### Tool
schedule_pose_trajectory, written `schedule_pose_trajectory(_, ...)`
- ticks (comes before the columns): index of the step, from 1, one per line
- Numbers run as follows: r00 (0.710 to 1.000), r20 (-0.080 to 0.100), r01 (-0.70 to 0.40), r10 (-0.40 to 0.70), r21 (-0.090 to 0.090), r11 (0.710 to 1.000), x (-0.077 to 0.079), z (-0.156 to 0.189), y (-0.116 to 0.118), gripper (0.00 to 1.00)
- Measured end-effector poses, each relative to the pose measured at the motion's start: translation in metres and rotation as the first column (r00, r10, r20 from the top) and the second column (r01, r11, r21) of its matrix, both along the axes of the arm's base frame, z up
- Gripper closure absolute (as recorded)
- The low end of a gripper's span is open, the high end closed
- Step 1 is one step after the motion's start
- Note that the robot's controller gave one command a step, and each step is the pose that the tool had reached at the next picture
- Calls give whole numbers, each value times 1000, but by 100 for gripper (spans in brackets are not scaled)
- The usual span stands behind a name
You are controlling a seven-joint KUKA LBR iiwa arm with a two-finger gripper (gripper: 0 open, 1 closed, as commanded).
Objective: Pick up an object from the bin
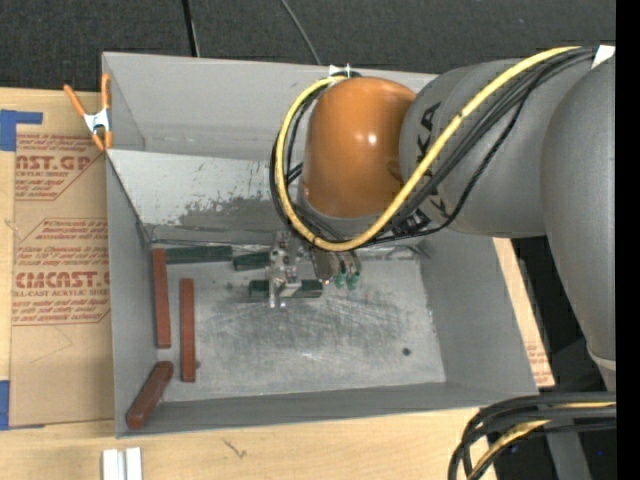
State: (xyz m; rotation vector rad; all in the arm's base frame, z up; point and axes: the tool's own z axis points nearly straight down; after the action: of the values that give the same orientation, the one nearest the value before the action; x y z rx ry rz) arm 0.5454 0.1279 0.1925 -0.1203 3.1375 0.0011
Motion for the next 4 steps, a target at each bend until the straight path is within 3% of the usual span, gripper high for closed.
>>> schedule_pose_trajectory(1,999,6,35,-35,2,999,-5,-49,-26,100)
schedule_pose_trajectory(2,998,-9,56,-56,-3,998,-8,-72,-37,0)
schedule_pose_trajectory(3,996,-6,90,-90,-1,996,-6,-3,-43,0)
schedule_pose_trajectory(4,1000,10,12,-12,1,1000,-4,-27,-46,0)
